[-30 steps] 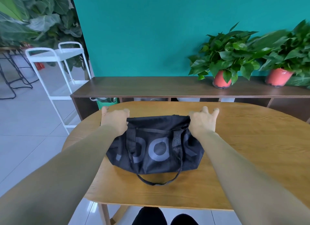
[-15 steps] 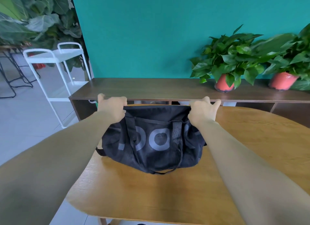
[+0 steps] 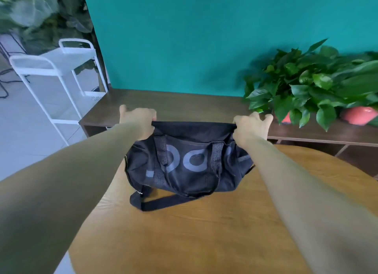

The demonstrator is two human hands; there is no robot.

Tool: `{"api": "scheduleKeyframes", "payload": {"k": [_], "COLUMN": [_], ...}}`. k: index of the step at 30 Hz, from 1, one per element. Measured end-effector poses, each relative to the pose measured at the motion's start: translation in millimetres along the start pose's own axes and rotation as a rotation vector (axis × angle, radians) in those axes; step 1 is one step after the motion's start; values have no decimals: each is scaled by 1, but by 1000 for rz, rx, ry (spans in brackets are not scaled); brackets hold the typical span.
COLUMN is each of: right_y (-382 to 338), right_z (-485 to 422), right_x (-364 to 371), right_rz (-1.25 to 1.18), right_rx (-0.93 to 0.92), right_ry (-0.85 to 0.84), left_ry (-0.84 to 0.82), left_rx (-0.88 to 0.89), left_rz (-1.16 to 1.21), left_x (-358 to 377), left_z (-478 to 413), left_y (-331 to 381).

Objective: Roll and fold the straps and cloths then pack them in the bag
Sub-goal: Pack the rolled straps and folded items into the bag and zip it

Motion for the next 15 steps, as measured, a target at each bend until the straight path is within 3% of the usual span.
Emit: {"api": "scheduleKeyframes", "payload": {"k": [9,15], "right_y": [-4,-8], "right_z": [-60,-106], "right_x": [-122,-179], "right_rz": [15,17], "right_rx": [47,65], "right_ry": [-6,53], "left_ry": [-28,81], "left_rx": [8,-18], "left_rz": [44,40], "left_x": [-115,-181], "left_z": [-46,-86], "left_y": [-13,-19]}}
Point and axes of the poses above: each hand's wrist, its own z-axis away from the middle knuckle, its own x-axis out of the palm, y = z × x, the point moved 5 cm from there along -z, towards the middle knuckle, and after that the axes turned 2 degrees about z, right-handed, at the moved point
